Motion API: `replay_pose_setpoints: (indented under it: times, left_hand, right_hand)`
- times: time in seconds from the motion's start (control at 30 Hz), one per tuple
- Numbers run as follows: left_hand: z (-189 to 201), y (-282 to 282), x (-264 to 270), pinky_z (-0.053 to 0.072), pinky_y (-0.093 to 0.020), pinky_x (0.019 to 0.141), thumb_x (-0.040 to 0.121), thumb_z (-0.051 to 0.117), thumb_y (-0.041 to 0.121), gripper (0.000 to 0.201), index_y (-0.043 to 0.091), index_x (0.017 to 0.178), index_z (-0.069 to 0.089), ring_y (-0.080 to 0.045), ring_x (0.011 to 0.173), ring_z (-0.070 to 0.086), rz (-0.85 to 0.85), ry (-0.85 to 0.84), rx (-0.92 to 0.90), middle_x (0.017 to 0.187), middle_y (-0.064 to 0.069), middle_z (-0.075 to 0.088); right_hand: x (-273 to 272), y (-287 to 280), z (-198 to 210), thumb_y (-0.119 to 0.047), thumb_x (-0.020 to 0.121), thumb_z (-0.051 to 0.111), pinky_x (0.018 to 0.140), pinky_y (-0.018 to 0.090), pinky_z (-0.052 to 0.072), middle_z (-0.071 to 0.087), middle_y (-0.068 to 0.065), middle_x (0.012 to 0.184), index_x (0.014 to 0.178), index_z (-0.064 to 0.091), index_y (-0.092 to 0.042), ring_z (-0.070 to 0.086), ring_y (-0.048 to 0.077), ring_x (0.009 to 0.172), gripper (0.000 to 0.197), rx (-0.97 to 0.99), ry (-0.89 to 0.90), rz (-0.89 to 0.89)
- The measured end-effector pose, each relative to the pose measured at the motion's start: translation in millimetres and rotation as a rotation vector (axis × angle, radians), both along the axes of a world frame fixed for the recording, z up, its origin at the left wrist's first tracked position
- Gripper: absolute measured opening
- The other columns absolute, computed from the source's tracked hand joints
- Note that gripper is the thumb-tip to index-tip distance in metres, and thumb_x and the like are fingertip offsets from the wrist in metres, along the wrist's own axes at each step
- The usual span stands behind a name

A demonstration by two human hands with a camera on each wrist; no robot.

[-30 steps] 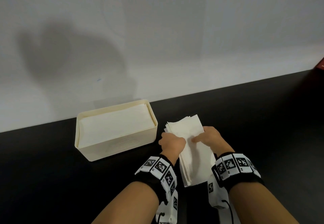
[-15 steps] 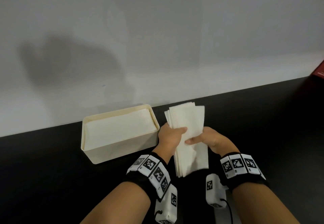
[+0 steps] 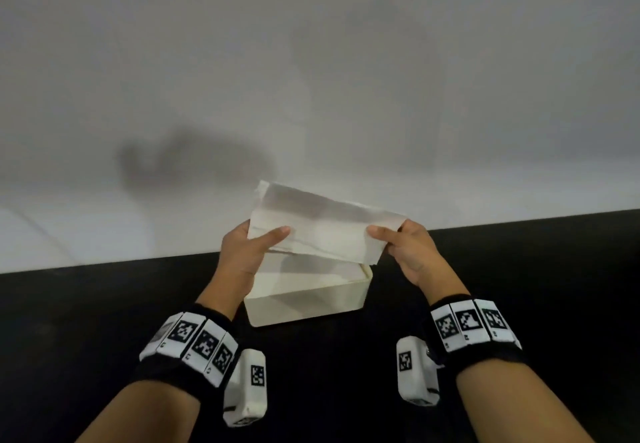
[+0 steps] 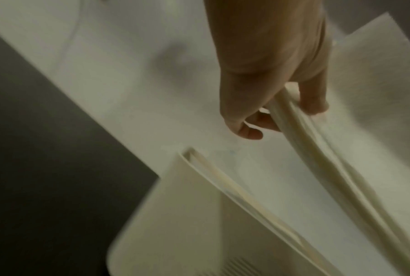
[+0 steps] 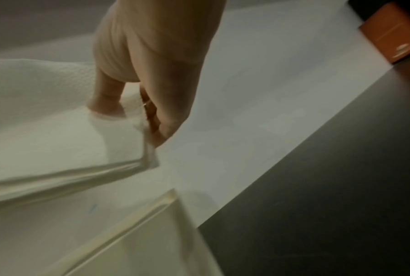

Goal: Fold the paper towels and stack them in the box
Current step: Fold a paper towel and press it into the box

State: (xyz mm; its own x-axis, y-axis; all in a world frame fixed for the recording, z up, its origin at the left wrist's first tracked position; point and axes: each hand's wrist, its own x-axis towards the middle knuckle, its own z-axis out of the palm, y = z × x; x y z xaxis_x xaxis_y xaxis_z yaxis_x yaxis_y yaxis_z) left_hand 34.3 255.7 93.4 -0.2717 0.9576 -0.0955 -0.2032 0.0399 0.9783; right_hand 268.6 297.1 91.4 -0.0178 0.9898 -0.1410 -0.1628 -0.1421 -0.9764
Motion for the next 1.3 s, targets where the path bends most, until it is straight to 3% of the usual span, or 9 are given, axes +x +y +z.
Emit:
replay_pose_setpoints:
  times: [0.13,0.23,0.33,0.4,0.53,0.8,0.93,1.17,1.3]
  left_hand:
    - [-1.9,-3.3,-33.3,0.053,-0.026,0.073,0.074,0.076,0.005,0.025,0.012,0.093,0.062,-0.017,0.084,0.064,0.008,0.36,-0.018,0.091,0.0,0.066]
    - [-16.3,-2.9,-41.5,0.051,-0.037,0.091,0.075,0.074,0.0,0.035,0.01,0.105,0.06,-0.022,0.097,0.062,0.061,0.341,-0.075,0.103,-0.005,0.065]
    - [-30.7,-2.6,-39.3,0.051,-0.04,0.091,0.075,0.073,-0.004,0.042,0.012,0.109,0.054,-0.024,0.103,0.062,0.037,0.276,-0.097,0.108,-0.007,0.063]
    - [-35.2,-2.2,-35.8,0.051,-0.04,0.091,0.072,0.075,-0.003,0.059,0.013,0.122,0.047,-0.023,0.106,0.059,0.015,0.252,-0.119,0.112,-0.004,0.059]
    - [-40.8,2.2,-28.3,0.049,-0.042,0.097,0.069,0.079,0.003,0.078,0.014,0.134,0.037,-0.022,0.112,0.053,0.014,0.248,-0.123,0.122,-0.003,0.053]
    - [-40.9,3.0,-15.8,0.047,-0.026,0.085,0.073,0.078,0.009,0.058,0.027,0.118,0.045,-0.015,0.103,0.053,0.048,0.242,-0.036,0.117,0.001,0.052]
    - [-40.7,2.1,-16.5,0.046,-0.029,0.094,0.071,0.08,0.009,0.062,0.032,0.117,0.046,-0.015,0.11,0.048,0.021,0.208,-0.003,0.122,0.002,0.047]
    - [-39.3,4.4,-14.4,0.046,-0.016,0.075,0.071,0.08,0.008,0.066,0.024,0.124,0.044,-0.015,0.106,0.049,0.002,0.224,0.002,0.115,0.002,0.048]
    - [-43.3,5.6,-17.9,0.05,-0.032,0.091,0.069,0.081,0.009,0.053,0.033,0.104,0.052,-0.02,0.11,0.052,-0.006,0.235,-0.005,0.118,-0.001,0.053]
  right_hand:
    - [-33.8,3.6,-3.6,0.001,0.082,0.065,0.08,0.033,0.053,0.069,0.004,0.093,0.09,0.064,-0.016,0.064,0.022,0.089,0.019,0.045,0.002,0.026]
    - [-46.4,4.6,-12.6,-0.002,0.082,0.067,0.083,0.041,0.054,0.07,0.005,0.092,0.088,0.064,-0.017,0.065,0.026,0.089,0.016,0.035,-0.025,0.037]
    - [-48.1,7.4,-21.4,0.001,0.079,0.068,0.082,0.04,0.053,0.068,0.005,0.09,0.086,0.064,-0.017,0.063,0.027,0.09,0.02,0.029,-0.036,0.032]
    - [-44.7,8.8,-26.6,0.003,0.075,0.071,0.08,0.039,0.052,0.066,0.003,0.089,0.086,0.064,-0.019,0.062,0.025,0.087,0.025,0.027,-0.084,0.055]
    - [-39.8,9.2,-37.4,0.004,0.07,0.074,0.091,0.044,0.051,0.067,0.005,0.1,0.098,0.064,-0.02,0.063,0.028,0.098,0.038,-0.009,-0.101,0.104]
    - [-36.2,10.8,-32.7,0.008,0.071,0.071,0.082,0.038,0.049,0.064,0.004,0.082,0.08,0.064,-0.014,0.059,0.024,0.084,0.025,-0.007,-0.063,0.056]
    - [-32.2,11.1,-29.2,0.01,0.072,0.069,0.074,0.031,0.051,0.065,0.005,0.085,0.085,0.063,-0.013,0.061,0.02,0.08,0.027,0.012,-0.05,0.121]
    - [-29.4,11.2,-29.3,0.011,0.073,0.067,0.071,0.03,0.051,0.064,0.005,0.082,0.082,0.063,-0.011,0.06,0.02,0.078,0.024,-0.004,-0.048,0.1]
    - [-24.2,12.2,-32.2,0.011,0.071,0.07,0.077,0.033,0.053,0.067,0.008,0.089,0.088,0.065,-0.01,0.062,0.025,0.087,0.027,-0.017,-0.111,0.134]
